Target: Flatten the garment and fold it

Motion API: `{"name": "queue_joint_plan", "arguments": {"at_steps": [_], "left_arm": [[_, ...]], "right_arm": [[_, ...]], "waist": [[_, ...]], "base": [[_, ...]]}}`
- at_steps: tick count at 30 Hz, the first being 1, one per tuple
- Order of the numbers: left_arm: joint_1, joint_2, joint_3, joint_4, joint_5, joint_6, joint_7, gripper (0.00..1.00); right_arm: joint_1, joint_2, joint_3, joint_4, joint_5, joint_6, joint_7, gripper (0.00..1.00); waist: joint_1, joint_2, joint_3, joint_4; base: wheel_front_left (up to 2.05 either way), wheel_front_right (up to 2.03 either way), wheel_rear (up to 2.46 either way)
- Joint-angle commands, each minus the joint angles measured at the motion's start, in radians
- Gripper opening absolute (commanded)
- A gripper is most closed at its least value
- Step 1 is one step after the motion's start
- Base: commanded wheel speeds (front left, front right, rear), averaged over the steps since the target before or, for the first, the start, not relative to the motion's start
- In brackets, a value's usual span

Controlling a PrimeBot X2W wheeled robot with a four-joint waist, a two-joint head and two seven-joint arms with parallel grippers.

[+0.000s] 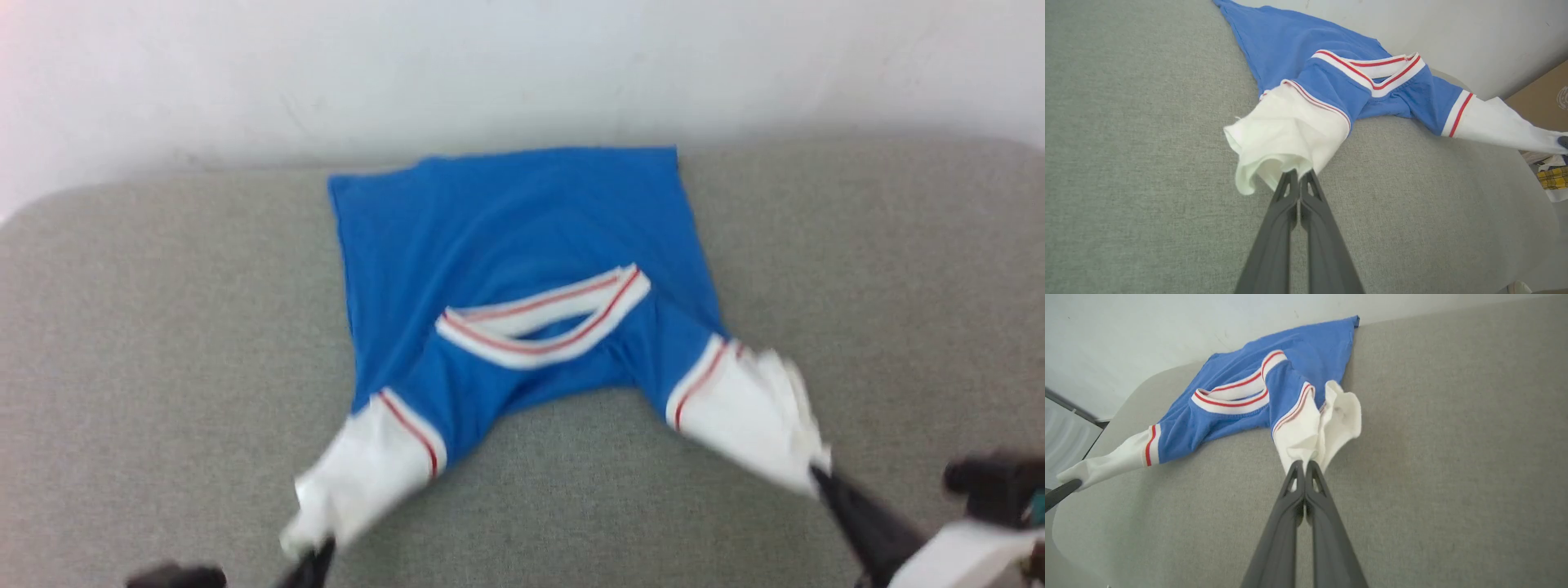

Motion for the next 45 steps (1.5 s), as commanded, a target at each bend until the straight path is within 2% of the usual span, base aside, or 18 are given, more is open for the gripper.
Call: {"name": "queue_joint_plan", "arguments": {"at_steps": [1,6,10,17,21,22,23,24,27,31,35,38,41,45], "left_arm": [[0.019,-0.004,-0.006,0.009,-0.013,0.003,0.007,0.0],[0.119,0.015,-0.055,0.062,-0.067,-0.008,0.086,0.0],[0.176,0.044,-0.079,0.08,-0.103,-0.005,0.158,0.0],[0.225,0.092,-0.07,0.104,-0.114,0.02,0.197,0.0],[0.231,0.097,-0.048,0.097,-0.109,0.032,0.171,0.0],[0.23,0.095,-0.042,0.093,-0.108,0.034,0.161,0.0],[0.228,0.093,-0.035,0.087,-0.105,0.036,0.15,0.0],[0.226,0.092,-0.029,0.083,-0.102,0.038,0.139,0.0],[0.22,0.09,-0.016,0.062,-0.099,0.04,0.119,0.0],[0.213,0.097,-0.001,0.019,-0.095,0.05,0.114,0.0],[0.201,0.106,0.012,-0.037,-0.085,0.064,0.11,0.0],[0.177,0.11,0.017,-0.076,-0.071,0.07,0.11,0.0],[0.138,0.108,0.017,-0.111,-0.056,0.068,0.108,0.0],[0.071,0.108,0.008,-0.147,-0.029,0.058,0.112,0.0]], "right_arm": [[0.023,-0.01,0.005,0.003,0.01,-0.001,0.007,0.0],[0.195,-0.11,0.059,0.051,0.052,-0.001,0.102,0.0],[0.298,-0.156,0.044,0.1,0.071,-0.001,0.173,0.0],[0.403,-0.184,0.003,0.147,0.053,-0.001,0.279,0.0],[0.423,-0.164,-0.021,0.154,0.043,-0.001,0.303,0.0],[0.418,-0.154,-0.029,0.15,0.036,-0.001,0.287,0.07],[0.411,-0.145,-0.032,0.147,0.029,-0.001,0.268,0.45],[0.403,-0.134,-0.035,0.145,0.026,-0.001,0.251,1.0],[0.365,-0.098,-0.041,0.129,0.044,-0.001,0.199,1.0],[0.252,-0.064,-0.096,0.036,0.108,-0.001,0.129,1.0],[0.037,-0.099,-0.162,-0.076,0.117,-0.001,0.085,1.0],[-0.192,-0.142,-0.18,-0.102,0.094,-0.001,0.083,1.0],[-0.438,-0.143,-0.174,-0.043,0.067,-0.001,0.106,1.0],[-0.72,-0.138,-0.151,0.131,0.006,-0.001,0.183,1.0]], "waist": [[0.0004,-0.0001,-0.063,0.001],[0.0004,-0.0001,-0.102,-0.005],[0.0004,-0.0001,-0.123,-0.008],[0.0004,-0.0001,-0.15,-0.007],[0.0004,-0.0001,-0.16,-0.005],[0.0004,-0.0001,-0.161,-0.004],[0.0004,-0.0001,-0.163,-0.003],[0.0004,-0.0001,-0.164,-0.003],[0.0004,-0.0001,-0.165,-0.003],[0.0004,-0.0001,-0.154,-0.006],[0.0004,-0.0001,-0.106,-0.013],[0.0004,-0.0001,-0.052,-0.01],[0.0004,-0.0001,0.013,-0.001],[0.0004,-0.0001,0.113,0.031]], "base": [[0.0,0.0,0.0],[0.0,0.0,0.0],[0.0,0.0,0.0],[0.0,0.0,0.0],[0.0,0.0,0.0],[0.0,0.0,0.0],[0.0,0.0,0.0],[0.0,0.0,0.0],[0.0,0.0,0.0],[0.0,0.0,0.0],[0.0,0.0,0.0],[0.0,0.0,0.0],[0.0,0.0,0.0],[0.0,0.0,0.0]]}}
